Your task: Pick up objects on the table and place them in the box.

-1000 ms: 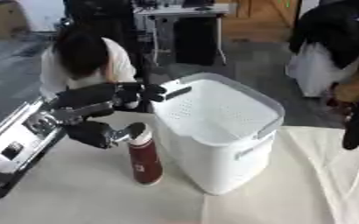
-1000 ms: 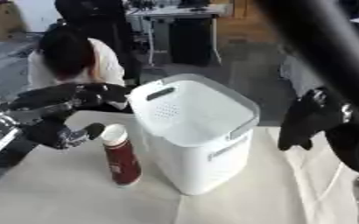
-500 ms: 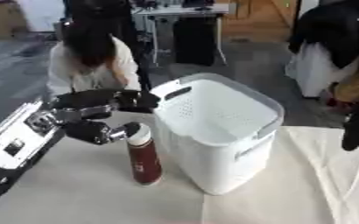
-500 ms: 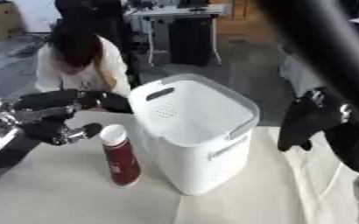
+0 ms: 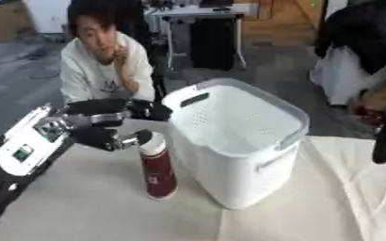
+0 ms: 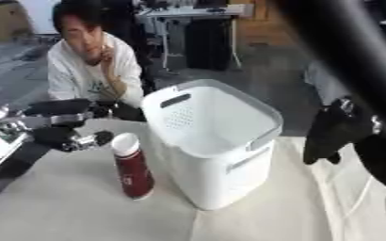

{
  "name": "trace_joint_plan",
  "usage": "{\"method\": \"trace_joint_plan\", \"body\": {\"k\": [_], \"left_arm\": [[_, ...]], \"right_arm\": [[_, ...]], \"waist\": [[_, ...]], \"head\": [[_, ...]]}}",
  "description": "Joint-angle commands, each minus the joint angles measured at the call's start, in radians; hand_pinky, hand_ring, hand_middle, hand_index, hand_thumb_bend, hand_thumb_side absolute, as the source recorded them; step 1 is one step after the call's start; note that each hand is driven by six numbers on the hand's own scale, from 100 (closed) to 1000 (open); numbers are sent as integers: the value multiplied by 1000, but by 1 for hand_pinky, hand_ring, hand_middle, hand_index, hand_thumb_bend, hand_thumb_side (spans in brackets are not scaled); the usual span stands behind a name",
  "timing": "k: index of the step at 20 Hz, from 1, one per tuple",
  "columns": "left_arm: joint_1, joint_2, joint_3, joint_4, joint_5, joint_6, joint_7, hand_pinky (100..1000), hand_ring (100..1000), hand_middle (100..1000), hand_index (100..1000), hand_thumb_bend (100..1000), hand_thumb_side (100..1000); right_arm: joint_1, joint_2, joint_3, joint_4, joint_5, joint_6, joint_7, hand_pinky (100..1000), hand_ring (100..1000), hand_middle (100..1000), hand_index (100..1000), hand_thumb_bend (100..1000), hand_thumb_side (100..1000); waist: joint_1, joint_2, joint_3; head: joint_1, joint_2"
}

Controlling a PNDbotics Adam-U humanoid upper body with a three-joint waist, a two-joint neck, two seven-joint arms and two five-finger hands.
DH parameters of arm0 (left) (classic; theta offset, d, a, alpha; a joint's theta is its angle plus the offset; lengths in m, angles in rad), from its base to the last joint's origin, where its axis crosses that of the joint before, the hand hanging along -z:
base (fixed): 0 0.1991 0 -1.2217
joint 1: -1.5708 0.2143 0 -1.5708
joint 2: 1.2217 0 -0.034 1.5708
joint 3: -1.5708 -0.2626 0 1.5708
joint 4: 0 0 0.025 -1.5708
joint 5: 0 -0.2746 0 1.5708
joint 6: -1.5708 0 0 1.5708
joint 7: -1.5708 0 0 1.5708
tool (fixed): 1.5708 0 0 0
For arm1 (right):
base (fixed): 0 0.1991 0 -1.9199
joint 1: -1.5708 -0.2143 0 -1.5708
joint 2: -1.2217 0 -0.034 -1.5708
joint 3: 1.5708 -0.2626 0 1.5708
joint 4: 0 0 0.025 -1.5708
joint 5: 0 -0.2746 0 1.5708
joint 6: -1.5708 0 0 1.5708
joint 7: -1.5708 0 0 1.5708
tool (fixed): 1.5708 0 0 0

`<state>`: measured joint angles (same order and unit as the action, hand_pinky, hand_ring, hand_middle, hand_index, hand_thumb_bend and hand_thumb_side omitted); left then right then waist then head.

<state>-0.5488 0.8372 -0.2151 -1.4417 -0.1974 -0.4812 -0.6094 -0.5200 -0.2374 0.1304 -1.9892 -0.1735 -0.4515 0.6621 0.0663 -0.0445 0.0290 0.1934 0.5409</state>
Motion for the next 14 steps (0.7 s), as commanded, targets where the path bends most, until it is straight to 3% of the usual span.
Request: {"method": "trace_joint_plan", "body": {"k": [1,14], "left_arm": [[-26,15,2,11,-21,1,-60,1000,1000,1000,1000,307,1000],[-41,0,-6,77,-118,-9,-179,1000,1000,1000,1000,290,1000]], "right_arm": [[-19,-1,-1,-11,-4,-157,161,109,393,457,645,100,985],[-19,0,0,-11,-10,-157,168,107,392,456,645,100,986]], "waist": [[1,-8,-2],[1,-6,-1]], "head": [[15,4],[12,-4]]}}
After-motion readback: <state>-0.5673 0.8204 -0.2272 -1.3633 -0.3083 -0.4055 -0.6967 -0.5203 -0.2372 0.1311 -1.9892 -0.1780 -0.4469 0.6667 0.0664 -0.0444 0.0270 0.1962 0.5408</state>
